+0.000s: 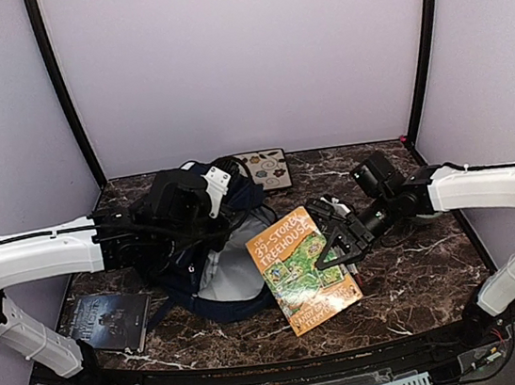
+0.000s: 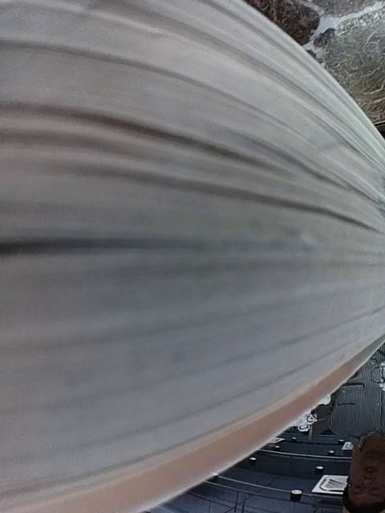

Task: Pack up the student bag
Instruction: Place the book in the largest pocket of the bag.

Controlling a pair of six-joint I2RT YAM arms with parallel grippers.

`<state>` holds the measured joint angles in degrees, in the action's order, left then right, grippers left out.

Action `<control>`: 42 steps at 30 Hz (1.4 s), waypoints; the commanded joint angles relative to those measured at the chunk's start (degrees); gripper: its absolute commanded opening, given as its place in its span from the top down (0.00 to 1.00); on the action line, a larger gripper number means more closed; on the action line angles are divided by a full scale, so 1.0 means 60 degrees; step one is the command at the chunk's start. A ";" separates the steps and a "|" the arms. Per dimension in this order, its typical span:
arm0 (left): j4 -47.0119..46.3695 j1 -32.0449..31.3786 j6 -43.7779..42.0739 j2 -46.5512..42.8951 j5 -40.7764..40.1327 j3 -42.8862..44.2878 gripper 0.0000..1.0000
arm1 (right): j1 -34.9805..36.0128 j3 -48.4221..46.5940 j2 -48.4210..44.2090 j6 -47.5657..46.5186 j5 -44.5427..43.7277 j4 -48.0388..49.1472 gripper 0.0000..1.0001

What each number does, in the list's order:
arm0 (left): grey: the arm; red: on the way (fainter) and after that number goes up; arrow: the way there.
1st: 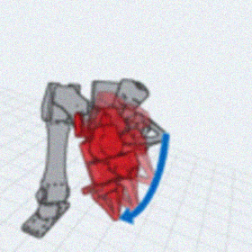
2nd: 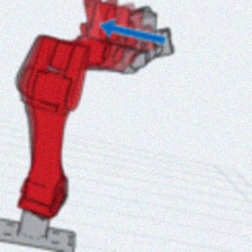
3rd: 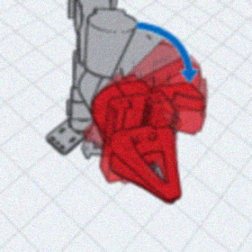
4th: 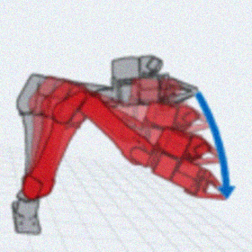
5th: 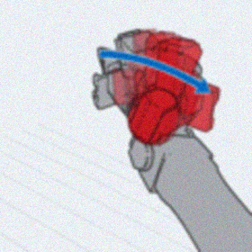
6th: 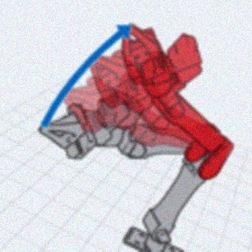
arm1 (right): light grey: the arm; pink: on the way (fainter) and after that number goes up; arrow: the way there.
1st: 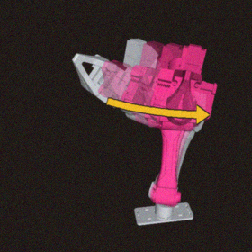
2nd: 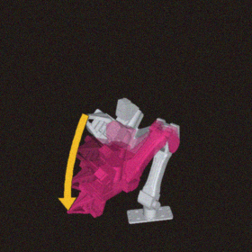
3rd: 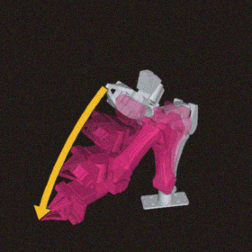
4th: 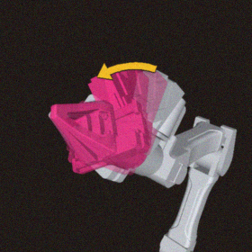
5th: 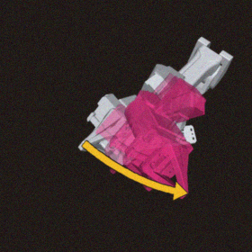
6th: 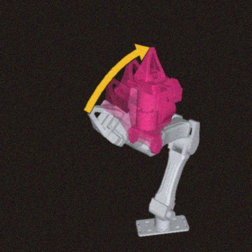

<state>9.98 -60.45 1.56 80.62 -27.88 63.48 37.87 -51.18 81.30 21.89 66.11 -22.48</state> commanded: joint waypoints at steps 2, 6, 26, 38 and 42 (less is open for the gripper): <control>-0.1553 0.0011 -0.0118 -0.0730 0.0493 0.0619 1.00 | 0.0281 -0.0583 0.1123 0.0705 0.1068 0.1936 1.00; -0.1632 -0.0004 -0.0138 -0.0946 0.1149 0.0533 1.00 | 0.0589 -0.1884 0.2510 -0.0029 0.0935 0.1066 1.00; -0.1425 -0.0194 -0.0688 -0.2434 0.1272 0.0321 1.00 | 0.1355 -0.5653 0.7213 0.2199 0.0577 0.2194 1.00; -0.0261 -0.0194 -0.0525 -0.2050 0.2459 0.0751 1.00 | 0.1363 -0.6289 0.9236 1.0075 0.0513 1.1448 1.00; -0.0052 -0.0194 -0.0488 -0.1830 0.2864 0.0909 1.00 | 0.1352 -0.7322 0.9801 0.9570 0.0289 1.0402 1.00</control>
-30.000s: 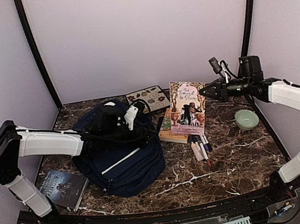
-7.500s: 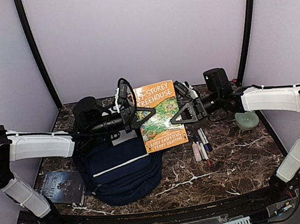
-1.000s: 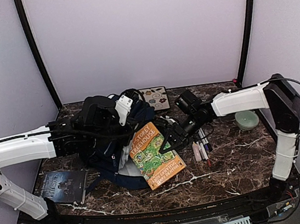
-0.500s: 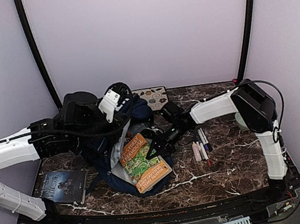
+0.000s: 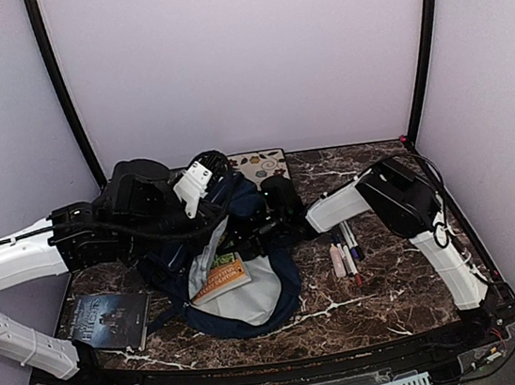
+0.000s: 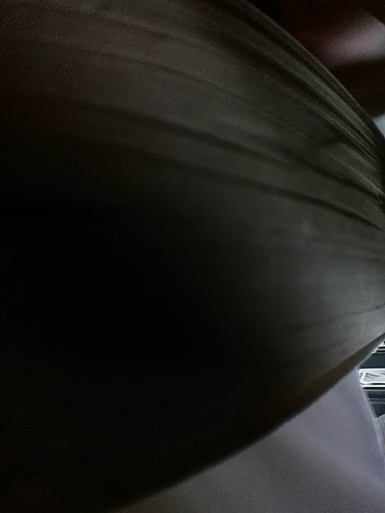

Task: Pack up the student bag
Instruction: Place the book in the largest pocket of the bag.

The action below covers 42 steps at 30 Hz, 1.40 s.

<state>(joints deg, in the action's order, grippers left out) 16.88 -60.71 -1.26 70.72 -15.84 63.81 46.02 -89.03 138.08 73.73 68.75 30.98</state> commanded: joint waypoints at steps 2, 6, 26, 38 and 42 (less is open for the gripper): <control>-0.1082 -0.0147 0.0003 -0.0131 0.0935 0.0919 1.00 | -0.0021 -0.1441 0.0576 0.0843 -0.0257 0.1176 1.00; -0.0921 -0.0151 0.0000 -0.0160 0.0880 0.0913 1.00 | -0.0038 -0.1629 0.0490 -0.0714 -0.0865 -0.1209 0.89; -0.0800 -0.0151 0.0016 -0.0571 0.0352 0.0604 1.00 | 0.0686 -0.1124 -0.1377 -0.0714 -0.0865 -0.6834 0.86; -0.1026 -0.0151 -0.0002 -0.0839 0.0278 0.0271 1.00 | 0.0688 0.0208 -0.1712 -0.0714 -0.0865 -0.4918 0.86; -0.1134 -0.0151 0.0018 -0.0887 0.0420 0.0205 1.00 | 0.0686 0.0364 -0.1305 -0.0714 -0.0865 -0.3899 0.86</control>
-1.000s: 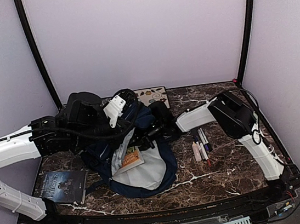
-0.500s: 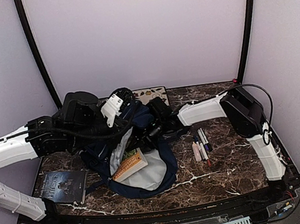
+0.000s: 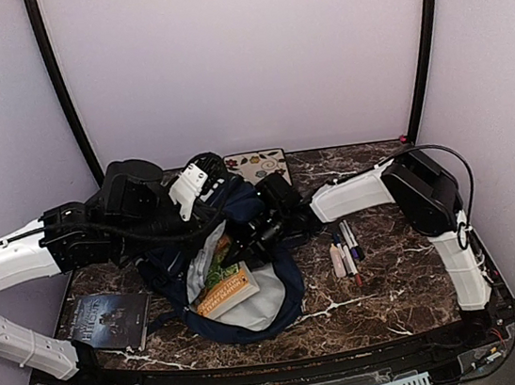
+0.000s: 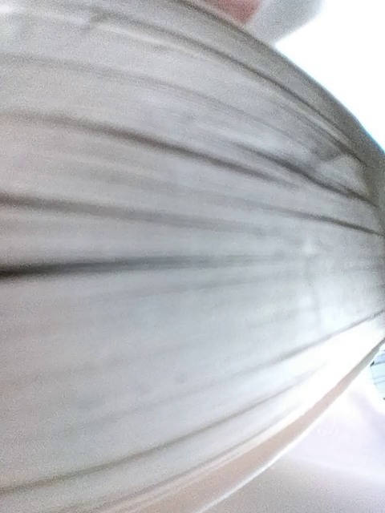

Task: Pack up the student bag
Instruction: Place the book in the largest pocket of the bag.

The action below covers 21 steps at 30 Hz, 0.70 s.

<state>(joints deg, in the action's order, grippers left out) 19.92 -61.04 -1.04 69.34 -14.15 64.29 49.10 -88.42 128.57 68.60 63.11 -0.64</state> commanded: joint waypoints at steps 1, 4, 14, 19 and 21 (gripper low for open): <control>-0.1642 -0.0096 -0.0007 -0.0658 0.0197 0.0110 1.00 | 0.0159 0.0249 0.0390 0.0142 0.0075 0.1593 0.86; -0.1653 -0.0096 0.0017 -0.0678 0.0319 0.0047 1.00 | 0.0063 0.0128 0.0797 0.0142 0.0075 0.2566 0.86; -0.1816 -0.0096 0.0122 -0.0808 0.0432 -0.0321 1.00 | -0.0061 0.0165 0.0775 -0.4357 -0.2527 0.1445 0.80; -0.1911 -0.0096 0.0169 -0.0982 0.0388 -0.0427 1.00 | 0.0024 -0.0354 0.0304 -0.5587 -0.4388 -0.1251 0.72; -0.1966 -0.0096 0.0173 -0.1058 0.0376 -0.0530 1.00 | 0.0035 -0.0201 0.0039 -0.5978 -0.4679 -0.1249 0.41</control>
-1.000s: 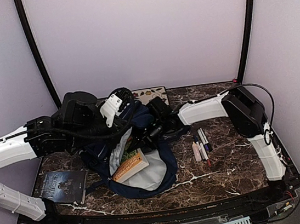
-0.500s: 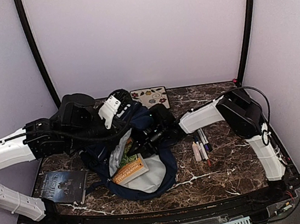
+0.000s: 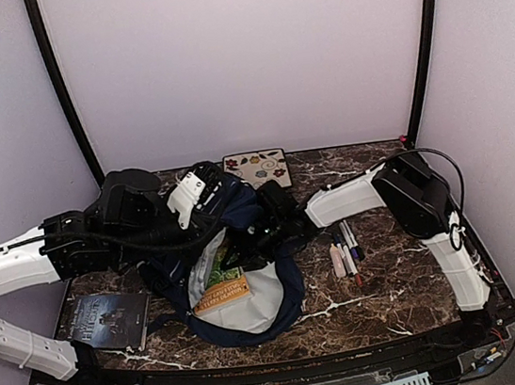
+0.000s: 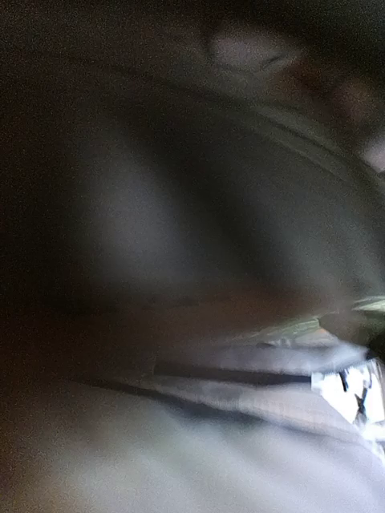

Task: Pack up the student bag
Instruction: Place the book in the largest pocket of the bag, then adjust the book in the largest pocket of the bag.

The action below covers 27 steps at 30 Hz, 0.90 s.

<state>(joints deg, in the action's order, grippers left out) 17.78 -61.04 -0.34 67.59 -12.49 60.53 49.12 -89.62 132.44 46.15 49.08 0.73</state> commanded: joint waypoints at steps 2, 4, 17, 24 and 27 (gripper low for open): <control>-0.1659 -0.0096 0.0056 -0.0825 0.0069 0.0015 1.00 | 0.0018 0.0074 -0.0793 -0.2538 -0.2409 -0.1516 0.25; -0.1749 -0.0096 0.0052 -0.0859 0.0048 -0.0085 1.00 | 0.0024 0.0121 -0.1012 -0.2828 -0.2427 -0.1603 0.01; -0.1775 -0.0096 -0.0249 -0.1340 -0.0625 -0.0274 1.00 | 0.0075 0.2214 -0.4029 -0.3920 -0.1734 -0.2061 0.00; -0.2364 -0.0081 -0.0231 -0.1480 -0.0879 -0.0788 1.00 | 0.0339 0.3695 -0.4977 -0.5485 0.0349 -0.2168 0.00; -0.2741 -0.0081 -0.0101 -0.1377 -0.0642 -0.0982 1.00 | 0.0525 0.4209 -0.5181 -0.5929 0.0673 -0.1988 0.00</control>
<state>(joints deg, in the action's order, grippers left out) 10.76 -61.67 -0.89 61.06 -15.05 55.40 51.03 -67.85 103.53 17.15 47.46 -10.79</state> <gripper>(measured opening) 0.085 0.999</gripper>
